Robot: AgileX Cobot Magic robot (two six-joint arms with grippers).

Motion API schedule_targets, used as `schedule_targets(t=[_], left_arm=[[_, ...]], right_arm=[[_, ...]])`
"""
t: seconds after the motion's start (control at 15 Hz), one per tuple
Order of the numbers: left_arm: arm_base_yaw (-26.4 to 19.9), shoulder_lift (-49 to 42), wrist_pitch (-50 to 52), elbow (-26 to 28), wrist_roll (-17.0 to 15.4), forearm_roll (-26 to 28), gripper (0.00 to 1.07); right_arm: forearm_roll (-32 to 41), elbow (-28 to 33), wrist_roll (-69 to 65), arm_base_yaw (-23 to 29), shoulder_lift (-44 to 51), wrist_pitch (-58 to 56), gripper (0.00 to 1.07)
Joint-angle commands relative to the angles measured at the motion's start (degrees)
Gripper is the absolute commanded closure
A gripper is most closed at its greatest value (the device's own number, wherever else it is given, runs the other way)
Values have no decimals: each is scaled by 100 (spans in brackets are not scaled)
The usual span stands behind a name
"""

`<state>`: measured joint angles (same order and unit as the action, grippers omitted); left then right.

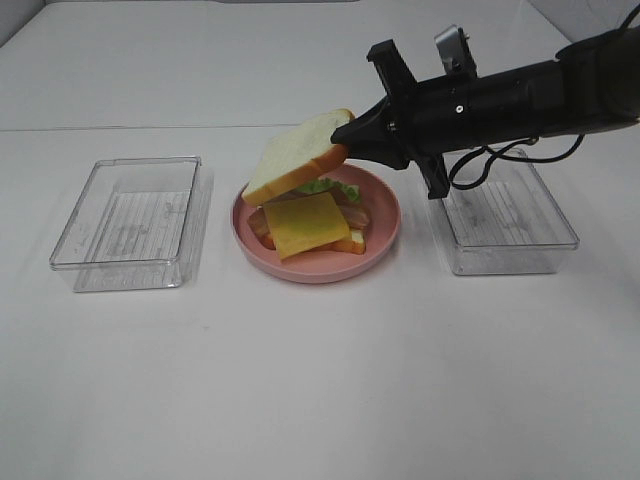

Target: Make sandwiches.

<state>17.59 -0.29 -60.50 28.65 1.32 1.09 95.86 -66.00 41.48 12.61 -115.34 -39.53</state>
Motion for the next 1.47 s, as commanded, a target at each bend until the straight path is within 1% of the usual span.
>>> schedule_targets(t=[0.07,0.4,0.47,0.53,0.67,0.73,0.8,0.93,1.0,1.07,1.13,1.2,1.27,1.33,1.4,1.47], left_arm=[[23,-126,63,-6,6,52,17],[23,-126,63,-6,6,52,17],[23,-126,63,-6,6,52,17],[23,-126,63,-6,6,52,17],[23,-126,63,-6,6,52,17],[23,-126,63,-6,6,52,17],[23,-126,63,-6,6,52,17],[23,-126,63,-6,6,52,17],[23,-126,63,-6,6,52,17],[23,-126,63,-6,6,52,17],[23,-126,63,-6,6,52,17],[23,-126,63,-6,6,52,17],[23,-126,63,-6,6,52,17],[23,-126,63,-6,6,52,17],[23,-126,63,-6,6,52,17],[23,-126,63,-6,6,52,17]], right_arm=[[676,0,315,17,-407,23,107],[607,0,292,11,-567,350,107],[607,0,292,11,-567,355,90],[596,0,292,11,-567,355,78],[390,0,298,11,-561,195,30],[292,0,298,11,-561,155,27],[292,0,298,11,-561,155,27],[-539,0,286,11,-401,132,25],[-1215,0,160,11,-160,155,25],[-1215,0,160,11,-160,155,25],[-2498,0,-464,11,304,149,25],[-2498,0,-464,11,304,149,25],[-3042,0,-785,11,487,132,25],[-4142,0,-1324,11,934,-132,25],[-4423,0,-1444,11,1066,-252,25],[-4916,0,-1656,11,1312,-544,25]])
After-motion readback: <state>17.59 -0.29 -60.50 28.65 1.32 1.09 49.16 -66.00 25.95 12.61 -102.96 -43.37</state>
